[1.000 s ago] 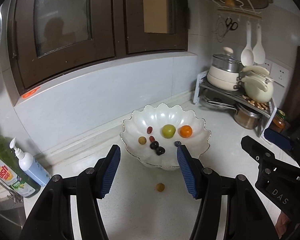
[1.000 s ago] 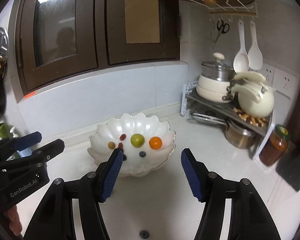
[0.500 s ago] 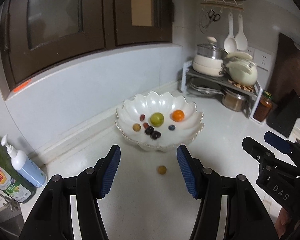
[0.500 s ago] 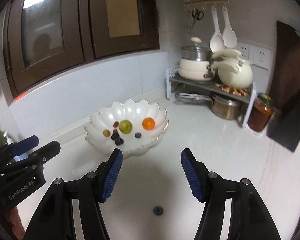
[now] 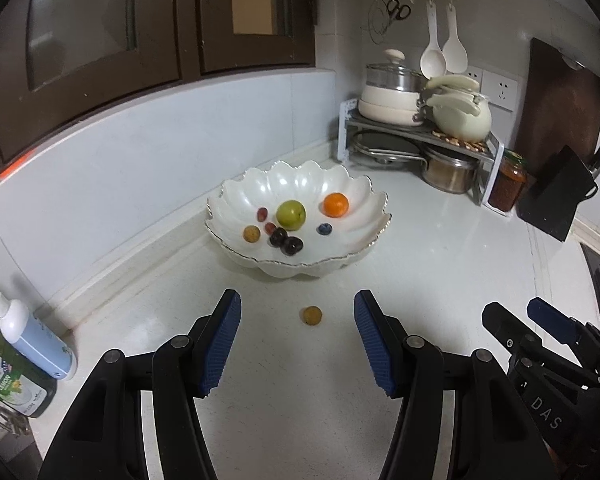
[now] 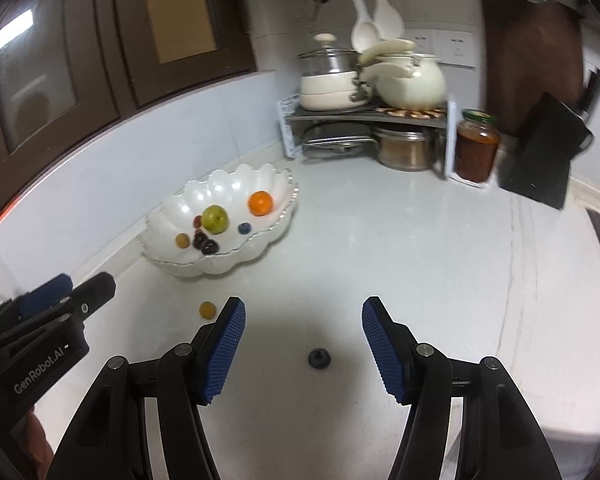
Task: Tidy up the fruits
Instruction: 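Raise both open tools from the bowl toward the small yellow fruit and blueberry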
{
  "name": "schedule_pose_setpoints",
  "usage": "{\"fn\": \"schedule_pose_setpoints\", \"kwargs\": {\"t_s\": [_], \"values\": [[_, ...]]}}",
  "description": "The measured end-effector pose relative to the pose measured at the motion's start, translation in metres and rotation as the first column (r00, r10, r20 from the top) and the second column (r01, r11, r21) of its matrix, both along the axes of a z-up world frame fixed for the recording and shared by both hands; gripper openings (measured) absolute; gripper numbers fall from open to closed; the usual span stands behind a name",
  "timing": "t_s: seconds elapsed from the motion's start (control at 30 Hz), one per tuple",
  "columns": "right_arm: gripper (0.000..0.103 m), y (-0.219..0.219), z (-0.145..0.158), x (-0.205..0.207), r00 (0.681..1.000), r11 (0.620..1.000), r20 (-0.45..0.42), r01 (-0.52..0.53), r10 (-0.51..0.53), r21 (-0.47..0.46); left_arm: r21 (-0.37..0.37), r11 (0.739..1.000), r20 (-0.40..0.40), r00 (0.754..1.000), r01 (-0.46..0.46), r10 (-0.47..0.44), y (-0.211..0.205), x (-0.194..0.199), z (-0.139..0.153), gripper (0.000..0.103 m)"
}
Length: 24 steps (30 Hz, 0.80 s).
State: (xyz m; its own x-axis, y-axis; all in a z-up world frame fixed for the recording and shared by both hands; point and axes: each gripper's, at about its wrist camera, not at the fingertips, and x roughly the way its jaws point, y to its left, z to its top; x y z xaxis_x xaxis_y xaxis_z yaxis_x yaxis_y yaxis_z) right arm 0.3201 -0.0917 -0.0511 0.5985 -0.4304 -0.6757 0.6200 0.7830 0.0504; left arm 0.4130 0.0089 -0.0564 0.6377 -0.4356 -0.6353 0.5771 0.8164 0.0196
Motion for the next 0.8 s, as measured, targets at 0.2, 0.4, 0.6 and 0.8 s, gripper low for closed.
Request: {"fn": "schedule_pose_setpoints", "kwargs": {"t_s": [0.2,0.4,0.6,0.8], "values": [[0.062,0.007,-0.014,-0.003,0.995,0.994,-0.006,0.102,-0.102,-0.026,0.026,0.998,-0.014,0.999,0.053,-0.052,0.002,0.007,-0.020,0.058],[0.062,0.012,-0.031,0.004,0.985,0.986,-0.032,0.166,-0.167,-0.036,0.065,0.991,-0.020,0.993,0.115,-0.113,-0.003,0.015,-0.037,0.058],[0.062,0.014,-0.052,0.016,0.972,0.976,-0.082,0.217,-0.219,-0.025,0.094,0.982,-0.032,0.986,0.164,-0.162,-0.011,0.026,-0.055,0.058],[0.062,0.006,-0.071,0.026,0.964,0.970,-0.114,0.243,-0.242,-0.005,0.105,0.975,-0.060,0.979,0.198,-0.192,-0.020,0.041,-0.074,0.058]]}}
